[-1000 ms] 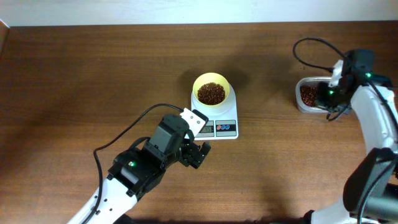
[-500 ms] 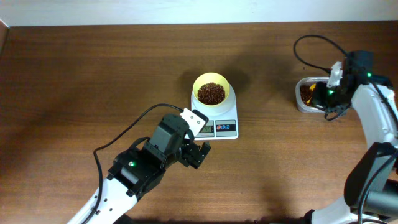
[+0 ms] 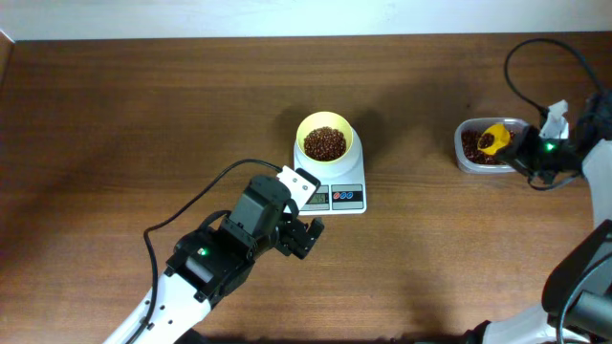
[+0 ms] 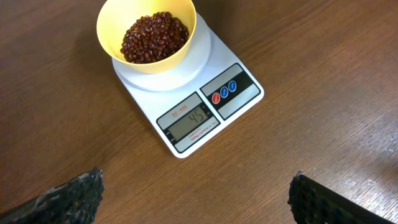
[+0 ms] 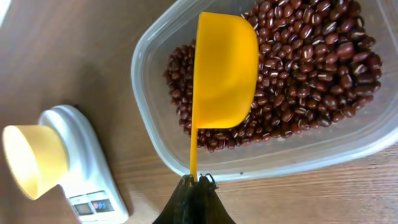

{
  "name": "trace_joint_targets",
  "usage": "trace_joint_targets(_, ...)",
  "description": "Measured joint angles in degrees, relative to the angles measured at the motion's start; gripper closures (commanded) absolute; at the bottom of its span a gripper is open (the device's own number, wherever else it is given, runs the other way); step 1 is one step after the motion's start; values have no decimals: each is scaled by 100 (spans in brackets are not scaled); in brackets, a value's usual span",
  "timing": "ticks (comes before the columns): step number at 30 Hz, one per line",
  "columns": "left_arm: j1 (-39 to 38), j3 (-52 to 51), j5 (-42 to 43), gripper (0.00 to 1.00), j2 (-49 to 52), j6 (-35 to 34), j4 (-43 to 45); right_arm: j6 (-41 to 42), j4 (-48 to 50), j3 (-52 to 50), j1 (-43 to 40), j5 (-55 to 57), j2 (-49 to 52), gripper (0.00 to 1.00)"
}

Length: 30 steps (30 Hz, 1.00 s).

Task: Scoop item into bowl and weigh 50g on scale
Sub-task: 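Dip the yellow scoop into the bean tub and lift it, right gripper, then carry the filled scoop with the right gripper over the yellow bowl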

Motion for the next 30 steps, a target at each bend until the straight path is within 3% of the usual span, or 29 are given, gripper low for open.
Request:
trace_joint_targets(9, 0, 0, 0, 1, 0, 0, 0, -968, -612, 0, -485, -1220, 0, 96)
trace_joint_targets(18, 0, 0, 0, 1, 0, 0, 0, -1178, -640, 0, -407, -2286, 0, 96)
trace_joint_targets(30, 0, 0, 0, 1, 0, 0, 2, -920, 273, 0, 1650, -2446, 0, 96)
